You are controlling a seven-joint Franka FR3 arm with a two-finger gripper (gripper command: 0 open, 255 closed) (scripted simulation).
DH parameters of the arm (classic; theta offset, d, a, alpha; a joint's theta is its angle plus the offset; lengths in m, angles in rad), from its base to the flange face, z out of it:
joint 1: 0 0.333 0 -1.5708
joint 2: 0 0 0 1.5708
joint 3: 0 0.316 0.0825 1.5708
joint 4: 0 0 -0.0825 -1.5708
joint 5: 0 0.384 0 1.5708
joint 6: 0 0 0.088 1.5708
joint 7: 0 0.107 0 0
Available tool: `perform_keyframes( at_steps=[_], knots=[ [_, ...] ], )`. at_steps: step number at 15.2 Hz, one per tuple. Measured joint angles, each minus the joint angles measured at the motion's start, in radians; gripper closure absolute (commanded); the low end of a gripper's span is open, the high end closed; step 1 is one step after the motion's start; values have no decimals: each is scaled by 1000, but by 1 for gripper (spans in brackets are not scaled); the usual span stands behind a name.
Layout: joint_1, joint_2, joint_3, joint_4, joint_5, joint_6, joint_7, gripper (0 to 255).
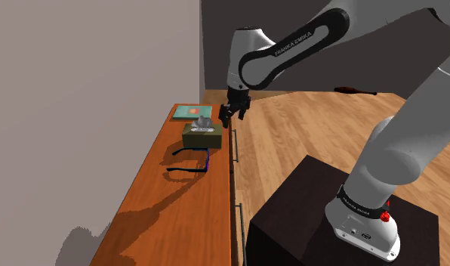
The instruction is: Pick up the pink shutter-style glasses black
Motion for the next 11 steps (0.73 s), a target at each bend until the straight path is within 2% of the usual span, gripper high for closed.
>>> perform_keyframes(
  at_steps=[2,11],
  knots=[
    [4,58,12,8,-5,50,20,0],
    [37,418,38,197,-92,220,145,0]
  ],
)
